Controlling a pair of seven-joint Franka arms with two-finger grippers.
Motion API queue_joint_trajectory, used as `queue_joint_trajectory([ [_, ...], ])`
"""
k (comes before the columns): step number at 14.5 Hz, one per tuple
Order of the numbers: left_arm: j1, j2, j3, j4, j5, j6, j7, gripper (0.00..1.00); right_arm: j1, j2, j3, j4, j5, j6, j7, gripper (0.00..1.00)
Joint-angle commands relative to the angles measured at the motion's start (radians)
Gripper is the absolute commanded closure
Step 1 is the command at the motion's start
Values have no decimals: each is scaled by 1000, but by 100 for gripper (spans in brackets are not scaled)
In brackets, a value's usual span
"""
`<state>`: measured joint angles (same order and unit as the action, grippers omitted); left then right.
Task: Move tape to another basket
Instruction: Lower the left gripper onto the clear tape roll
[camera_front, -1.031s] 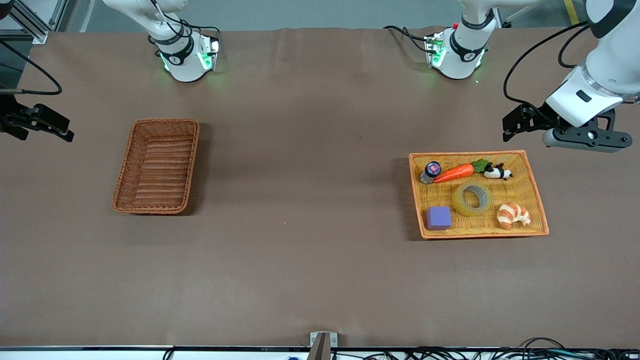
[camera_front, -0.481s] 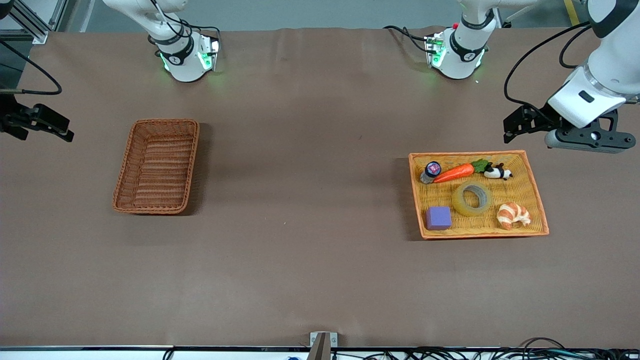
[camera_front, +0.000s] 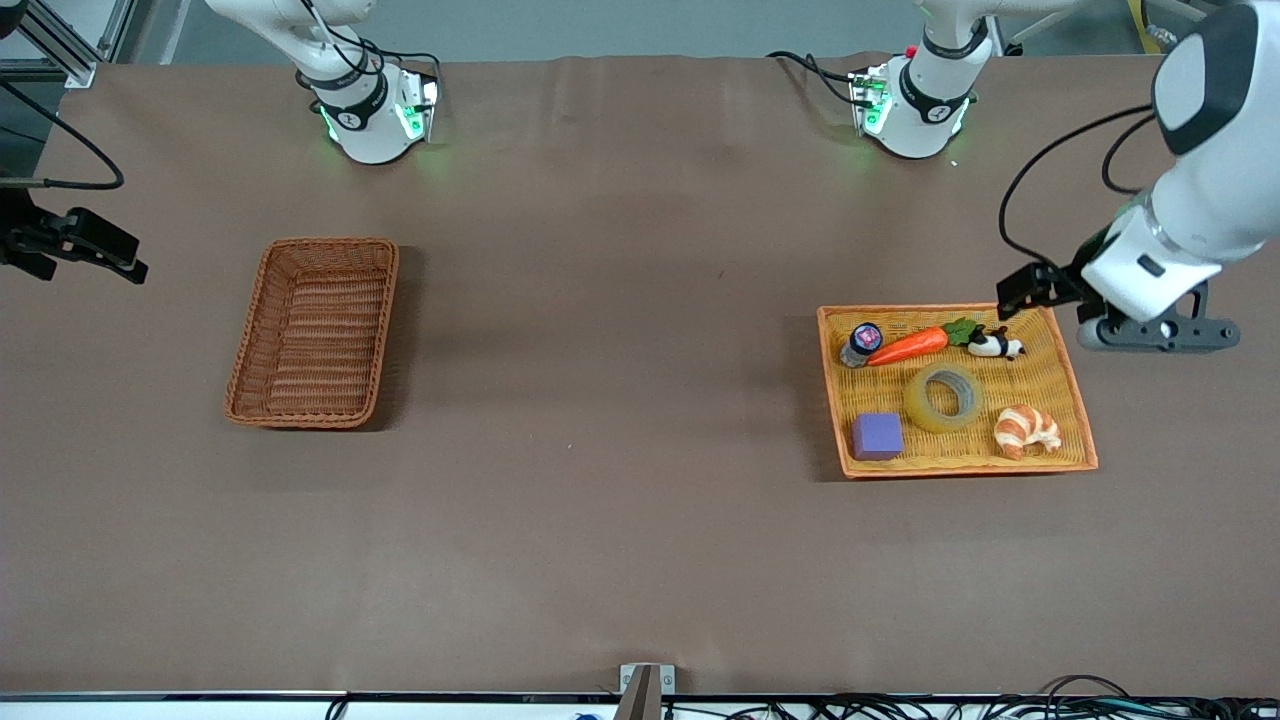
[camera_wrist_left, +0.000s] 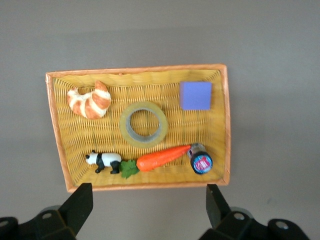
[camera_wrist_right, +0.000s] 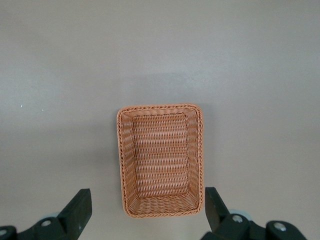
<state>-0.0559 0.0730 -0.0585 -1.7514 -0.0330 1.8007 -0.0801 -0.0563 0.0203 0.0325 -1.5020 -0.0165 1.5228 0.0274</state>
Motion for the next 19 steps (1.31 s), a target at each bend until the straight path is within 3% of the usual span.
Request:
queue_joint_trajectory([
  [1, -2, 62, 14, -14, 2, 51, -15, 0, -4, -5, 0, 2, 20, -6, -12, 0],
  [4, -2, 134, 45, -25, 12, 106, 2, 0, -2, -5, 0, 0, 20, -6, -12, 0],
  [9, -1, 214, 85, -198, 25, 378, 25, 3, -2, -3, 0, -1, 20, -6, -12, 0],
  [12, 4, 286, 89, -234, 25, 457, 25, 8, 0, -3, 0, -1, 20, -6, -12, 0],
  [17, 5, 372, 106, -266, 27, 546, 25, 19, 0, -3, 0, -3, 20, -6, -12, 0],
  [19, 4, 402, 106, -264, 25, 568, 23, 38, 0, -3, 0, -3, 20, -6, -12, 0],
])
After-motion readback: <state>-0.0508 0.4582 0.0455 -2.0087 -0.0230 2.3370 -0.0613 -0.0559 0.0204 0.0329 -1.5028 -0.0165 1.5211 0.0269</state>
